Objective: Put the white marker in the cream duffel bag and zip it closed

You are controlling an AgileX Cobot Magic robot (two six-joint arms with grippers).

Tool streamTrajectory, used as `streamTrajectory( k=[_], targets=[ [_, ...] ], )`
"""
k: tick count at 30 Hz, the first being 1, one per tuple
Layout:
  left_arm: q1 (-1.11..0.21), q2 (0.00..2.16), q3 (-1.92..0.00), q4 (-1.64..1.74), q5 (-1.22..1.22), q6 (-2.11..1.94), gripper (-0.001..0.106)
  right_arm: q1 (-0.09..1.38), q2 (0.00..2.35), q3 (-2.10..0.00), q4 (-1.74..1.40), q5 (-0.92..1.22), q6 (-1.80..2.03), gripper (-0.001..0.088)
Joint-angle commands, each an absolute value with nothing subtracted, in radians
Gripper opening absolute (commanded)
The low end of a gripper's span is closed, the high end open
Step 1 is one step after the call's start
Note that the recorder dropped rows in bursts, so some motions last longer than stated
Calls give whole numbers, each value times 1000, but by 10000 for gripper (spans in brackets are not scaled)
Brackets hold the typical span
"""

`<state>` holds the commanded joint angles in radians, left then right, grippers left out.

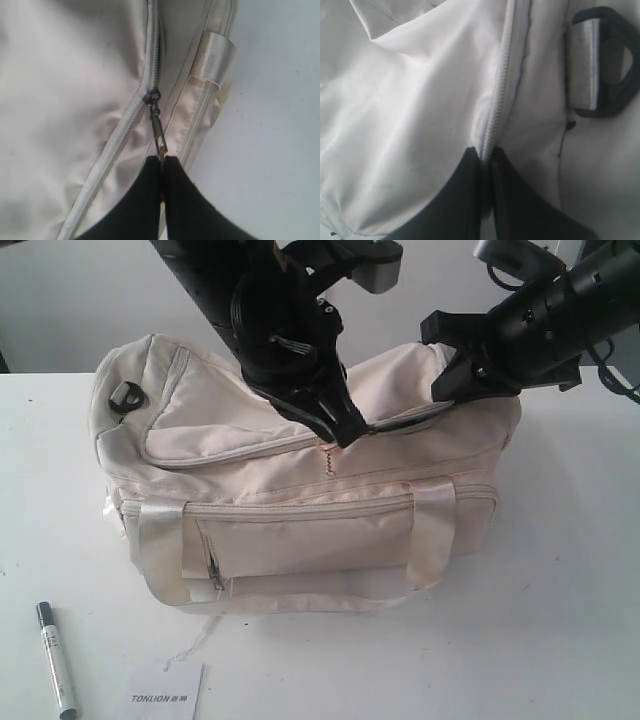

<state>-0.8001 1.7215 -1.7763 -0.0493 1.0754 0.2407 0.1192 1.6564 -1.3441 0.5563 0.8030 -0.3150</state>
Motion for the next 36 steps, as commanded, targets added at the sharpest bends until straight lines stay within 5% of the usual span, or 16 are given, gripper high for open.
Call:
streamTrajectory(
  k=[36],
  targets=[
    [-800, 1722, -1776, 84, 1221, 241, 0, 119, 1656, -1344, 542, 794, -311, 0]
  ],
)
